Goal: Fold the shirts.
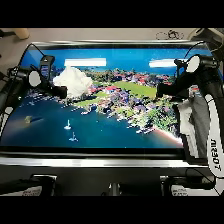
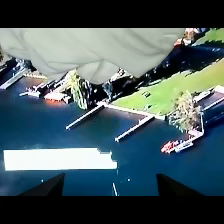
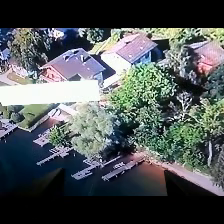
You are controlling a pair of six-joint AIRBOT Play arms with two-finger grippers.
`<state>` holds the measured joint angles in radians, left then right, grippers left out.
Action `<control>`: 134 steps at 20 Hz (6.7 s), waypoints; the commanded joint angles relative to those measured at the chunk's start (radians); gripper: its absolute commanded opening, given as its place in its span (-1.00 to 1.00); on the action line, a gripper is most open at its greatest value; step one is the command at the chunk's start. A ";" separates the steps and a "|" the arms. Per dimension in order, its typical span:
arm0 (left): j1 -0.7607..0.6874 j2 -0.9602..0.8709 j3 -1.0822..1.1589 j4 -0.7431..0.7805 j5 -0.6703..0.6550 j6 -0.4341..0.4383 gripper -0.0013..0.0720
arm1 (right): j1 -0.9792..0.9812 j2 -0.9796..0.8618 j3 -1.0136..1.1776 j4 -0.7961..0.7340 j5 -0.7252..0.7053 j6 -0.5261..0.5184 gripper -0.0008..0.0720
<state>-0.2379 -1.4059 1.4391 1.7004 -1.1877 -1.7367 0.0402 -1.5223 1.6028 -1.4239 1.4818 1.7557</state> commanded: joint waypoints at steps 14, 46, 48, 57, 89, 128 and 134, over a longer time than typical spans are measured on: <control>0.364 -0.496 0.305 -0.618 0.212 -0.092 0.72 | 0.001 -0.002 0.001 -0.001 -0.073 0.013 0.86; -0.373 0.095 -0.287 -0.654 0.186 0.207 1.00 | 0.001 0.472 -0.086 -0.121 0.218 -0.100 0.86; -0.218 0.173 -0.230 -0.581 0.118 0.219 1.00 | 0.001 0.441 -0.135 -0.032 0.201 -0.100 0.86; 0.243 0.220 -0.635 -0.583 0.014 0.301 1.00 | 0.002 0.420 -0.571 0.214 -0.076 -0.138 0.86; 0.166 0.674 0.463 -0.359 0.126 0.188 -0.91 | 0.143 0.914 -0.124 0.062 -0.288 -0.151 -0.92; -0.163 -0.033 -0.677 -1.062 0.428 0.214 -0.36 | 0.144 0.480 -0.853 0.293 -0.327 -0.192 -0.92; -0.080 0.289 -0.325 -0.983 0.277 0.667 -0.91 | 0.144 0.663 -0.549 0.024 -0.337 -0.234 -0.92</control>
<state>-0.3492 -1.2789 0.9440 0.6647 -0.8577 -1.2621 0.1848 -0.9443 0.8921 -1.2350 1.1622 1.5406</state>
